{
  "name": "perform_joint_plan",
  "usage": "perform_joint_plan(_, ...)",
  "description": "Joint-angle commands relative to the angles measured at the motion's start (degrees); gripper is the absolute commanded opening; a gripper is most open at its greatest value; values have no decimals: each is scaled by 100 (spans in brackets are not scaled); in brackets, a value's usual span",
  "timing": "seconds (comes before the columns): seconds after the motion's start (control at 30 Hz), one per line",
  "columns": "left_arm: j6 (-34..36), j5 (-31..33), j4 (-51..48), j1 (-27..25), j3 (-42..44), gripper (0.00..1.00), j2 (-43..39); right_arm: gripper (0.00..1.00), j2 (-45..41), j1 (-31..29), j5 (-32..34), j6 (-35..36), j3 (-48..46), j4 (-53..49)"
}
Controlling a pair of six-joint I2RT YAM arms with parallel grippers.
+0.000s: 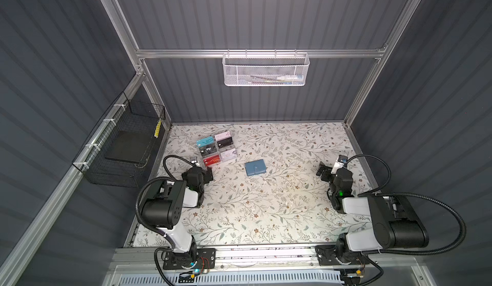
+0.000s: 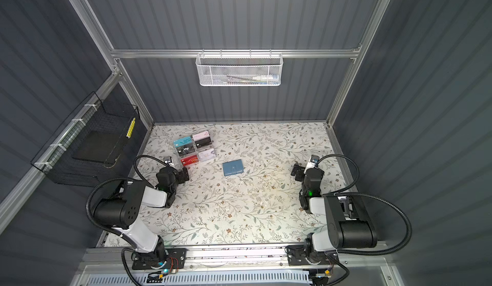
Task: Take the credit cards out of the card holder
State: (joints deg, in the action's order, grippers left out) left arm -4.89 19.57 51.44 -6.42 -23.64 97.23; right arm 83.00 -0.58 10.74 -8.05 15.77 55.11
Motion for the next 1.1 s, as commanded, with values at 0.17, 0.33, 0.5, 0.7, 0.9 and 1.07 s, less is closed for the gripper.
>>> perform_joint_plan(0.17, 445, 542, 505, -51, -194, 100, 151, 99, 78, 75, 89, 520, 128, 439)
perform_joint_plan(0.33, 440, 492, 472, -45, -207, 100, 155, 99, 72, 163, -74, 465, 181, 305)
perform_joint_plan(0.5, 422, 473, 410, -44, -229, 100, 151, 99, 67, 162, -78, 467, 190, 290)
perform_joint_plan(0.7, 427, 477, 419, -44, -231, 100, 156, 99, 73, 163, -74, 471, 198, 281)
perform_joint_plan(0.9, 438, 494, 478, -44, -203, 100, 146, 99, 5, 137, 85, 448, 197, 235)
perform_joint_plan(1.07, 391, 588, 369, -53, -111, 100, -128, 99, -642, -27, 595, 438, 436, -792)
